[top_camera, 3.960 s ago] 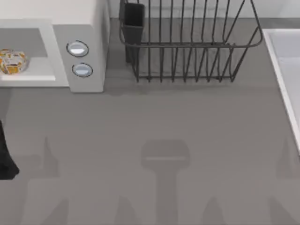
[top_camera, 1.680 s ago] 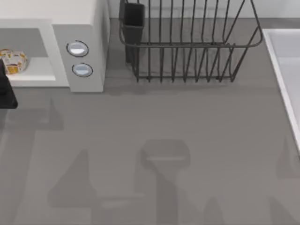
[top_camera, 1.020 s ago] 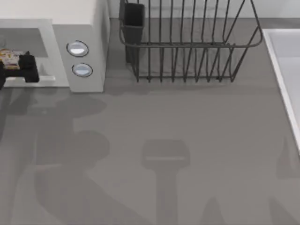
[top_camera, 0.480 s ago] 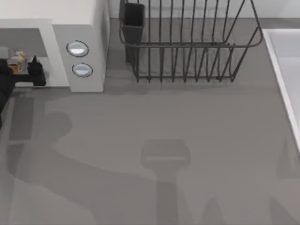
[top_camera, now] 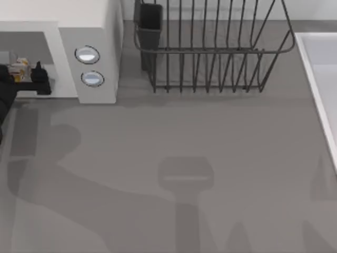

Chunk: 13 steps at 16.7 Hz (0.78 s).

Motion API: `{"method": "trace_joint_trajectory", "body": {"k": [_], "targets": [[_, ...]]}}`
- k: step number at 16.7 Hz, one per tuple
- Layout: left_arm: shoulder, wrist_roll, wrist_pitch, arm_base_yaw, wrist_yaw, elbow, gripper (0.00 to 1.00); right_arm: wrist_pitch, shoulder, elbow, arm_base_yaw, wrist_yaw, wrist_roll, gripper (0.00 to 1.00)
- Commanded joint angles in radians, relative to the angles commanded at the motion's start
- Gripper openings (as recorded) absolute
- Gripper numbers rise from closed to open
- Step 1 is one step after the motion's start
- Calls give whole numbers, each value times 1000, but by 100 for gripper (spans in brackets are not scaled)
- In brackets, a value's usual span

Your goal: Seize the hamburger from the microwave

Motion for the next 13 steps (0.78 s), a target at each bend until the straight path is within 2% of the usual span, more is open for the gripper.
{"method": "trace_joint_trajectory", "body": {"k": [4, 10, 13], "targets": [[110, -2, -94, -7, -7, 156, 100, 0, 0, 0, 0, 0, 0, 100], [338, -9, -335, -27, -25, 605, 100, 0, 0, 0, 0, 0, 0, 100], [420, -12, -438, -35, -34, 753, 100, 0, 0, 0, 0, 0, 0, 100]]}}
